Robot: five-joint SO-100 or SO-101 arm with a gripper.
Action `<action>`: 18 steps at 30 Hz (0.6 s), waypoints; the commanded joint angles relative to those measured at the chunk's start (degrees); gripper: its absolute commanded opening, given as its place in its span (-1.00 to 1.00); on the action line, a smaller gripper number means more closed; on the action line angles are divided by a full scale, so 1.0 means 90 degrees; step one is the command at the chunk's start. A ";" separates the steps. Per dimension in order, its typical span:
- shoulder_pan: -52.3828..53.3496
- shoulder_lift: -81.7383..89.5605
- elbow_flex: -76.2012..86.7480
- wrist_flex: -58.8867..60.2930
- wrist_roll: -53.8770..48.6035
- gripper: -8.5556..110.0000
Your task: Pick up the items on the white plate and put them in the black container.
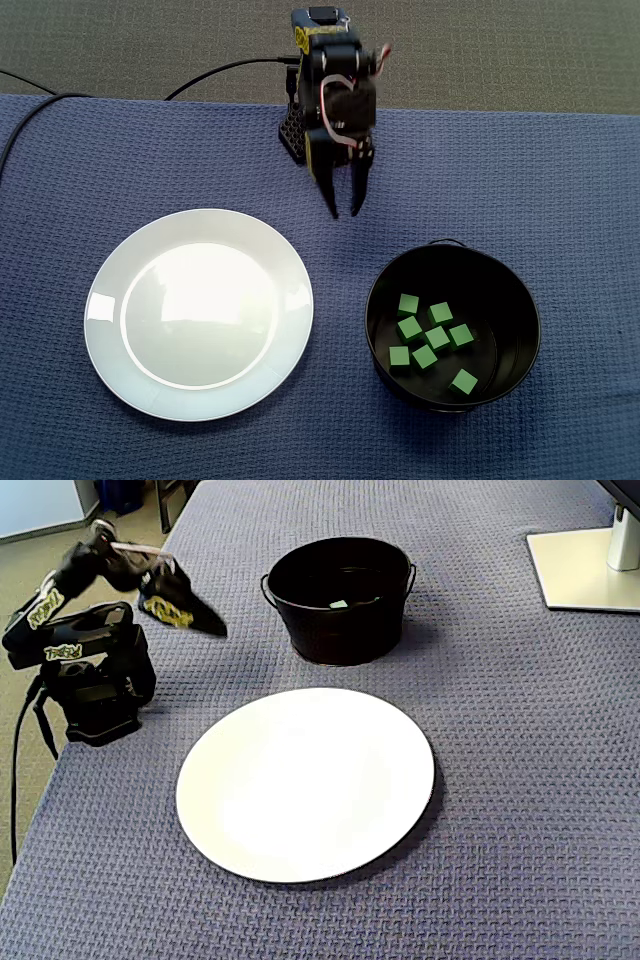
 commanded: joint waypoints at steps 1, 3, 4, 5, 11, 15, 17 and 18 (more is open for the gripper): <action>0.0254 0.0059 0.1035 -0.0332 -0.0371 -0.86; 0.0391 0.0078 0.1436 -0.0264 -0.0654 -0.86; 0.0410 0.0068 0.1426 0.0127 -0.0762 -0.86; 0.0400 0.0068 0.1426 0.0342 -0.0762 -0.86; 0.0049 0.0068 0.1426 0.1348 -0.0234 -0.86; 0.0029 0.0068 0.1426 0.1738 -0.0088 -0.86; 0.0059 0.0068 0.1426 0.1807 0.0107 -0.85; 0.0059 0.0068 0.1426 0.1855 0.0283 -0.84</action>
